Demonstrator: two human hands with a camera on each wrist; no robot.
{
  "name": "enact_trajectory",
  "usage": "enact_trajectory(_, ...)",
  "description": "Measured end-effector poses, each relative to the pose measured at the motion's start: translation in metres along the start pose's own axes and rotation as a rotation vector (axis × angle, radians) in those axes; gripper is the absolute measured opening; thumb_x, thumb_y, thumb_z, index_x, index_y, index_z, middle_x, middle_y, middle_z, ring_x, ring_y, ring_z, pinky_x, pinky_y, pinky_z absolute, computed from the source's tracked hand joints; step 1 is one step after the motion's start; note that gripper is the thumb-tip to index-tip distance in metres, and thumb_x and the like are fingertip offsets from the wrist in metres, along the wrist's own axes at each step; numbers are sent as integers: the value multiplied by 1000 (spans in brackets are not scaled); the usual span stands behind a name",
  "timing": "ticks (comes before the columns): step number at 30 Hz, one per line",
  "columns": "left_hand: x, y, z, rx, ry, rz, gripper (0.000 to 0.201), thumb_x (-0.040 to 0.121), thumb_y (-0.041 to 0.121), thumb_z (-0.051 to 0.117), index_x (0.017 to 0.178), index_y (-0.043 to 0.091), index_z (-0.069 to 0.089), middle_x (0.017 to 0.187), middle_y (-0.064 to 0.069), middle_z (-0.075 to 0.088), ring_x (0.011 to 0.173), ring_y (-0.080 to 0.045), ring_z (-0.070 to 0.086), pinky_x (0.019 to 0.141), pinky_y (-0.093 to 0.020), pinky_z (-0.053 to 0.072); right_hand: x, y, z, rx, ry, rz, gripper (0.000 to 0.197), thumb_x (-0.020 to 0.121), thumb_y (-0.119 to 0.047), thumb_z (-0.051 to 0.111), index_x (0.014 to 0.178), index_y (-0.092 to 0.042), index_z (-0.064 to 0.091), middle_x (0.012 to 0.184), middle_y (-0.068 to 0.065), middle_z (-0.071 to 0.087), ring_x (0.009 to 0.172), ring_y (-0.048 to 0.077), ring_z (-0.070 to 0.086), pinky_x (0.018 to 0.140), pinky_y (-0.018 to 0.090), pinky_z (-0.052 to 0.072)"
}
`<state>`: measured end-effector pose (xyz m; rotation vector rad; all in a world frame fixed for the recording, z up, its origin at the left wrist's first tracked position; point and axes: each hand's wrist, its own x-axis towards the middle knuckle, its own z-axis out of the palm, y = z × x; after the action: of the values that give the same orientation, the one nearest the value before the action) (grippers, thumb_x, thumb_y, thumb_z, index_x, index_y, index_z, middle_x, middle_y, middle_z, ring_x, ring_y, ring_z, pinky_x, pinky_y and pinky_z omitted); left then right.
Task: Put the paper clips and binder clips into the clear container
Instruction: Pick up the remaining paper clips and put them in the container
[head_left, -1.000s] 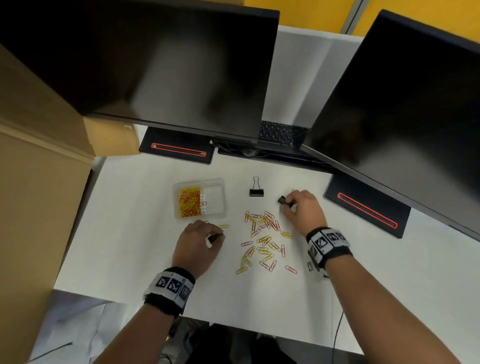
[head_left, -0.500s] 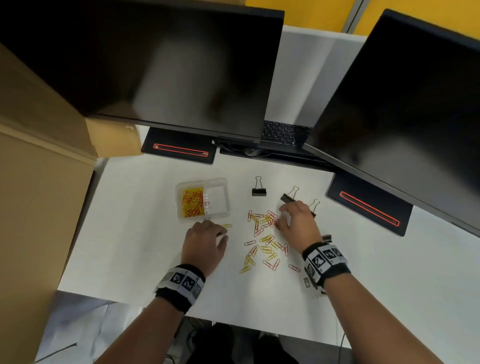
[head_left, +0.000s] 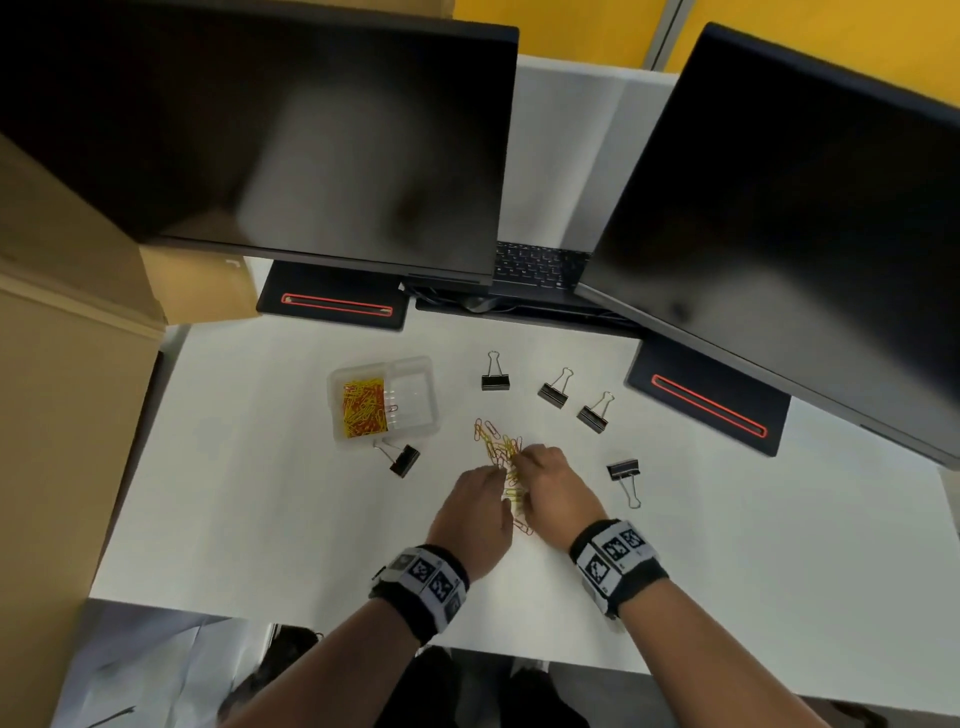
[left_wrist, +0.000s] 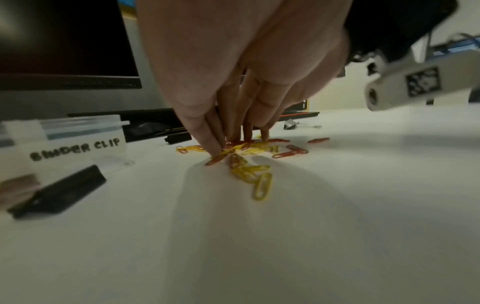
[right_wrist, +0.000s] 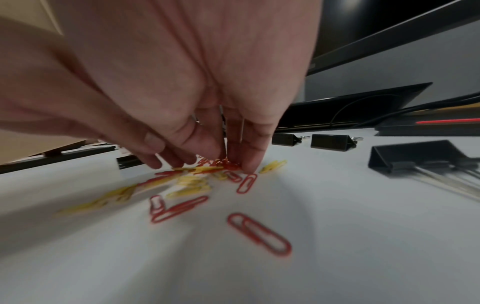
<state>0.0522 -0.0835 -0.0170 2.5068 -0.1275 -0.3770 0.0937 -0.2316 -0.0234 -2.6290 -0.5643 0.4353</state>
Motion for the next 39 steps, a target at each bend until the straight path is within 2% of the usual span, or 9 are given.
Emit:
enact_trajectory(3,10,-1,-5,-26,55,59,47,92,12,51,139,13,50,138,-6,53,130,-20,45,111,-32,38,-19,3,4,50,54,-13,44,78,3,54,119,-8,61,114,8,58,108,24,52,93,28,47)
enact_trajectory(9,70,-6,-22,174,-11,-85,62,93,22,50,150,10,30,157,-9,27,143,-26,25,116,-40,28,-4,25,-15,76,117,159,59,81,5,53,139,-3,45,139,14,48,131,27,39,108,19,22)
enact_trajectory(14,56,-3,-10,181,-121,5,54,90,13,49,144,13,43,150,-6,33,133,-27,32,107,-40,33,6,13,-11,22,52,114,51,77,5,56,127,-2,55,130,14,53,119,32,46,102,36,43)
enact_trajectory(18,27,2,3,53,-118,61,49,92,18,50,141,18,47,144,-2,43,130,-25,39,108,-40,34,-19,5,5,93,111,88,43,81,3,56,123,-6,61,123,12,57,116,27,50,98,22,39)
enact_trajectory(22,13,-6,0,43,2,-169,62,91,34,53,149,22,34,155,1,28,142,-21,23,114,-44,28,-45,16,6,101,230,231,55,73,12,58,126,-1,58,129,19,55,121,35,49,105,28,31)
enact_trajectory(25,13,-12,-2,55,17,-256,62,91,35,55,148,18,36,151,-2,29,137,-23,28,110,-41,33,-53,17,10,102,210,349,56,71,11,58,126,0,57,131,21,53,121,39,45,104,34,33)
enact_trajectory(30,15,-7,2,-119,-3,-61,54,90,22,61,142,14,47,139,-4,43,128,-22,41,110,-32,36,-49,1,15,326,177,295,53,78,8,50,128,-8,56,124,9,52,116,23,48,99,15,30)
enact_trajectory(34,12,-23,-6,10,27,-58,69,78,46,72,140,24,49,131,3,45,119,-17,43,102,-36,43,-50,13,11,342,236,326,44,86,-13,65,129,-11,55,121,5,52,112,21,52,96,20,38)
enact_trajectory(39,18,-22,1,56,-92,-54,76,72,45,80,139,29,49,127,5,42,116,-14,41,93,-30,47,-37,17,14,161,39,285,72,77,-35,77,137,-9,47,121,11,48,113,26,45,95,31,42)
